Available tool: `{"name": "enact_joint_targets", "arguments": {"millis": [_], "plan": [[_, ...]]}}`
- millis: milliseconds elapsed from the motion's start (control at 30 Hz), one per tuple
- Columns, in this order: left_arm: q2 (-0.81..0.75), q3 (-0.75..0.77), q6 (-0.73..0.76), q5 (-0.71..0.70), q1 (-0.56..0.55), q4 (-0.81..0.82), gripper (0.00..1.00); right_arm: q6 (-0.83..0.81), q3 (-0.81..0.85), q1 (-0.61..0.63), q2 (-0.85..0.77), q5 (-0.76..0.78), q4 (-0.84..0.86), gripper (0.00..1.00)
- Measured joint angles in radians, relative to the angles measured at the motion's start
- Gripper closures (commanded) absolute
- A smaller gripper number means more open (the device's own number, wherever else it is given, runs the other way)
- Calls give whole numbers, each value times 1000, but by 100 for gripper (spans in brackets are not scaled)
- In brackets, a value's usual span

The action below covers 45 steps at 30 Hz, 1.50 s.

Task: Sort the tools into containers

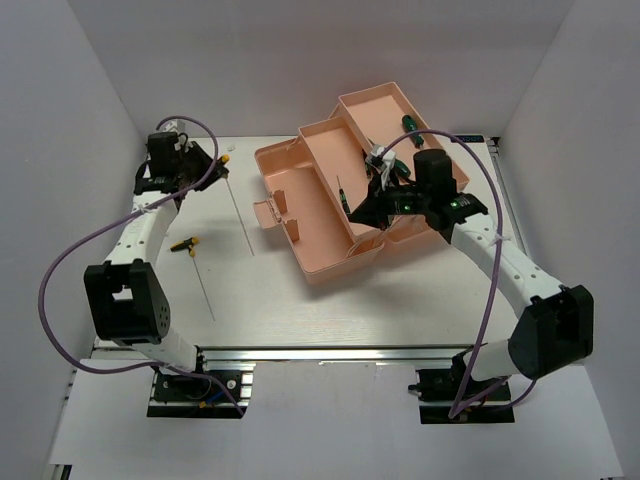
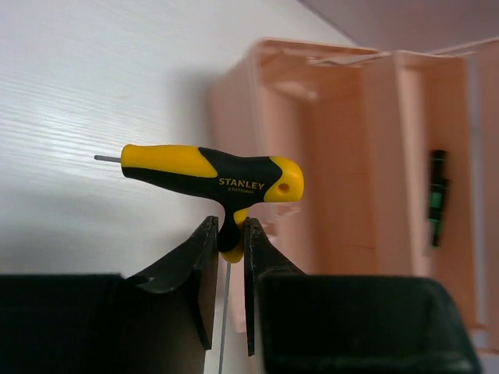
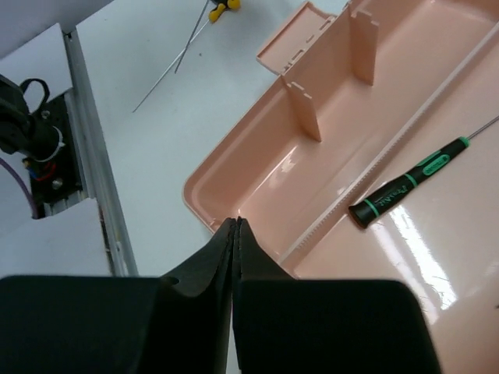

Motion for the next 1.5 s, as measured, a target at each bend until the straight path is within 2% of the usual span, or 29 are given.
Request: {"name": "enact_joint_targets", "arguments": {"millis": [67, 233, 333, 400, 467, 500, 533, 600, 700, 800, 933, 967, 1033, 1100, 1133, 1167, 1233, 1267, 1300, 1367, 1500], "plan": [[-14, -23, -63, 52, -19, 50, 91, 42, 2, 4, 26, -13, 10, 90], [14, -54, -239, 146, -149, 188, 92, 112, 2, 11, 56, -33, 23, 84], [48, -58, -350, 167, -223, 282, 92, 125, 9, 13, 56, -37, 27, 73], [76, -61, -415, 165, -256, 334, 78, 133, 13, 13, 55, -36, 30, 60], [102, -58, -453, 143, -275, 354, 60, 133, 13, 13, 53, -35, 35, 51], [117, -53, -464, 135, -281, 352, 48, 134, 13, 12, 51, -35, 37, 48], [135, -40, -473, 124, -286, 339, 42, 132, 13, 13, 48, -33, 38, 47], [169, -11, -476, 102, -290, 304, 36, 129, 13, 13, 40, -30, 37, 46], [195, 47, -443, 63, -290, 219, 35, 109, 13, 12, 21, -22, 37, 45], [188, 107, -381, 23, -280, 130, 45, 87, 13, 13, 8, -14, 37, 47], [117, 122, -283, -38, -232, 26, 86, 53, 13, 13, 5, 0, 29, 54], [89, 120, -256, -56, -209, -10, 87, 49, 13, 13, 5, 3, 26, 63], [16, 92, -192, -106, -157, -81, 88, 15, 13, 13, 5, 19, 14, 78], [-70, 29, -138, -171, -108, -137, 76, -7, 14, 13, 5, 32, 6, 79], [-117, -18, -114, -209, -83, -173, 68, -18, 15, 13, 5, 39, 5, 75], [-153, -65, -92, -241, -66, -205, 54, -24, 16, 13, 5, 44, 3, 70], [-210, -178, -54, -299, -48, -251, 47, -46, 19, 12, 5, 47, -8, 55], [-218, -228, -38, -326, -48, -281, 45, -56, 19, 12, 4, 47, -14, 41], [-214, -271, -23, -351, -48, -305, 45, -78, 20, 12, 4, 43, -23, 36], [-184, -340, 9, -392, -42, -330, 45, -116, 25, 12, 4, 31, -49, 33], [-116, -401, 63, -446, 2, -349, 44, -196, 70, 13, 16, -8, -131, 37]]}}
